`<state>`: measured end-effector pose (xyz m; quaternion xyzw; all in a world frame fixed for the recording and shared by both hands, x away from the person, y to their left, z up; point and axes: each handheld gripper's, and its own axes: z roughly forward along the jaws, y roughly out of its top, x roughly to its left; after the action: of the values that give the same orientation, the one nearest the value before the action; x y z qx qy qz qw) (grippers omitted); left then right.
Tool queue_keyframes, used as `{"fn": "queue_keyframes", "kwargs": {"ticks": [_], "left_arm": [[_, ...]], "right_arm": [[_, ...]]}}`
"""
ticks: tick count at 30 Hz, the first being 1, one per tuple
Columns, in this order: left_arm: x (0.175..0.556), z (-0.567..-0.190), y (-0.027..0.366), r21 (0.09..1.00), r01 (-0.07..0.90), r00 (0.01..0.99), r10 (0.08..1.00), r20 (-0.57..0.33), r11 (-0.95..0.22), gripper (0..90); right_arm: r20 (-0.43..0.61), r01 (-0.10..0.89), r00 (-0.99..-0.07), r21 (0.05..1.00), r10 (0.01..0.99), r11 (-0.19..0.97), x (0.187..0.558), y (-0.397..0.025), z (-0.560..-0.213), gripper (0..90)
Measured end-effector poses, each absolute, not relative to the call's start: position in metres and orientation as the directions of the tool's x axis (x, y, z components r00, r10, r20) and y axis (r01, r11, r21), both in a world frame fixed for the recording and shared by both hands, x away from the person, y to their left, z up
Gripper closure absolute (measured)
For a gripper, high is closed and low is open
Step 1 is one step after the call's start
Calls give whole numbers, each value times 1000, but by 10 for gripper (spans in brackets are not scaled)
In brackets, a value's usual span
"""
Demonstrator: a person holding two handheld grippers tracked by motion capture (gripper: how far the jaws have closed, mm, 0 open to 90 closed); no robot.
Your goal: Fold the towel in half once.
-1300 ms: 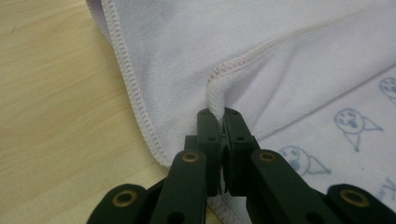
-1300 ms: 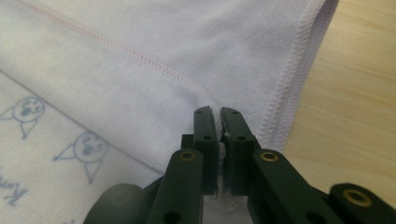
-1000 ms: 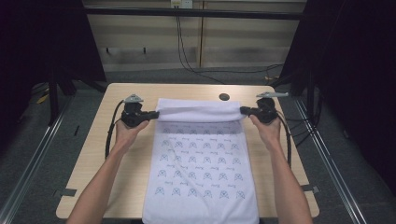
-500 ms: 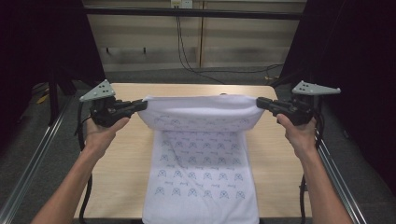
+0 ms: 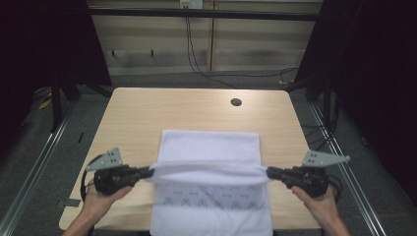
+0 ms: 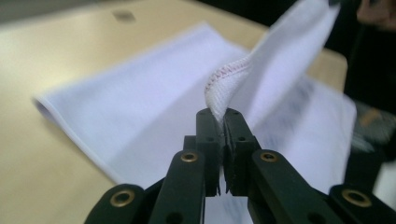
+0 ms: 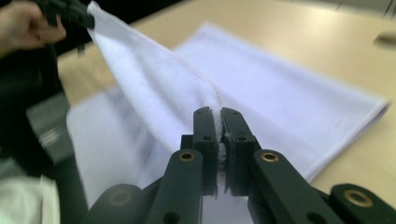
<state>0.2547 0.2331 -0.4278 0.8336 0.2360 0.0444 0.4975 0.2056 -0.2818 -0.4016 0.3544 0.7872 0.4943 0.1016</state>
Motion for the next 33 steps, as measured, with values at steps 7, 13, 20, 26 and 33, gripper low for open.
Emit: {"fn": "queue_keyframes", "kwargs": {"ticks": [7, 13, 20, 26, 33], "left_arm": [[230, -464, 241, 797, 398, 904, 344, -255, -455, 846], [218, -467, 239, 774, 363, 928, 280, -247, -519, 833], [220, -460, 254, 785, 363, 931, 166, -324, -502, 715], [255, -469, 245, 777, 441, 890, 333, -313, -449, 698], [322, -487, 212, 720, 523, 826, 477, -299, -456, 690]], "right_arm": [[250, 520, -761, 787, 599, 333, 175, -278, -447, 843], [241, 530, -782, 744, 575, 408, 150, -276, -460, 818], [290, 531, -796, 756, 532, 383, 134, -288, -460, 732], [278, 555, -740, 767, 613, 323, 160, -291, -461, 707], [200, 553, -705, 755, 680, 352, 238, -268, -468, 653]]}}
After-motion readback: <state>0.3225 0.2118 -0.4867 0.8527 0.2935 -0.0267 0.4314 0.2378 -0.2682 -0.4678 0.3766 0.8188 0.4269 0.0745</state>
